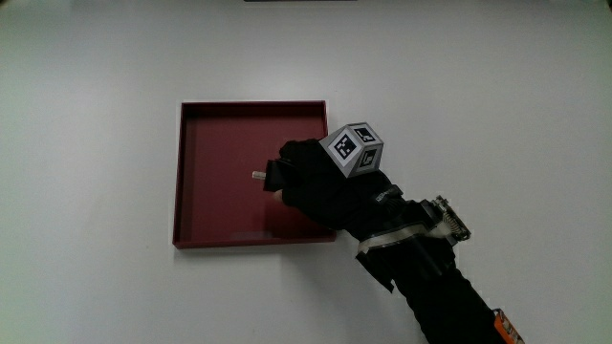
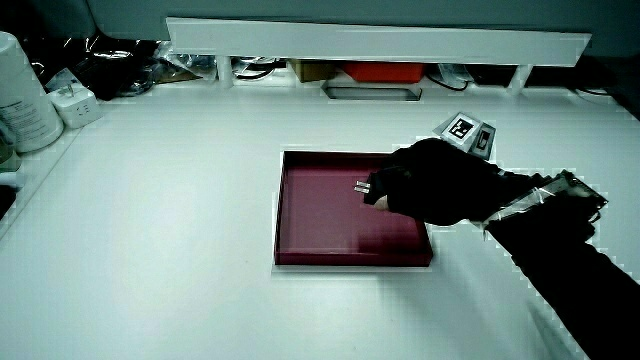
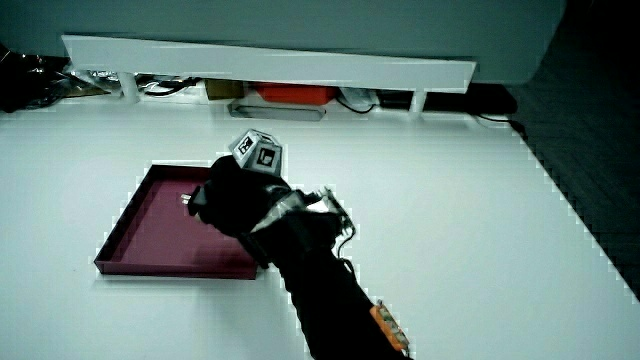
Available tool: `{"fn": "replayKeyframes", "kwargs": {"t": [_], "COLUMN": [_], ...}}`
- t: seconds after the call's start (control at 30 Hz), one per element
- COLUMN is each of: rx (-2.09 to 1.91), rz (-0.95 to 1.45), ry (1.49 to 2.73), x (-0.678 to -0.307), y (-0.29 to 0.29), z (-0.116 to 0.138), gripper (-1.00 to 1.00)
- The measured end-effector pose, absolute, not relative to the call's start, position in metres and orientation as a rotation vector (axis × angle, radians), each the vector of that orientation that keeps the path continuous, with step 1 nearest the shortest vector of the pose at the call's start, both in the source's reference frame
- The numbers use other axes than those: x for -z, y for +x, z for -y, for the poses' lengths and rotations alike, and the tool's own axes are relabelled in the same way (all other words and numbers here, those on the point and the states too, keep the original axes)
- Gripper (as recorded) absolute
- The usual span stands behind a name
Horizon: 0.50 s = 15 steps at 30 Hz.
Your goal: Place charger into plate
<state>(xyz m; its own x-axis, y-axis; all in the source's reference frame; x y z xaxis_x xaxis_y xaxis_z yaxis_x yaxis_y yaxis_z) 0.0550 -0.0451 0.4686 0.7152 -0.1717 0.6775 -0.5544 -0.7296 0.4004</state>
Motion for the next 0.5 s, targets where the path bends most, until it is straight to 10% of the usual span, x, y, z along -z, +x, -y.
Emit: {"fn": "replayKeyframes", "kwargs": {"t": [0.5], "rx": [-0.756], "rz": [0.468], "ry": [2.273], "x": [-0.52], "y": [0.037], "z": [0.038], "gripper": [0.0]}}
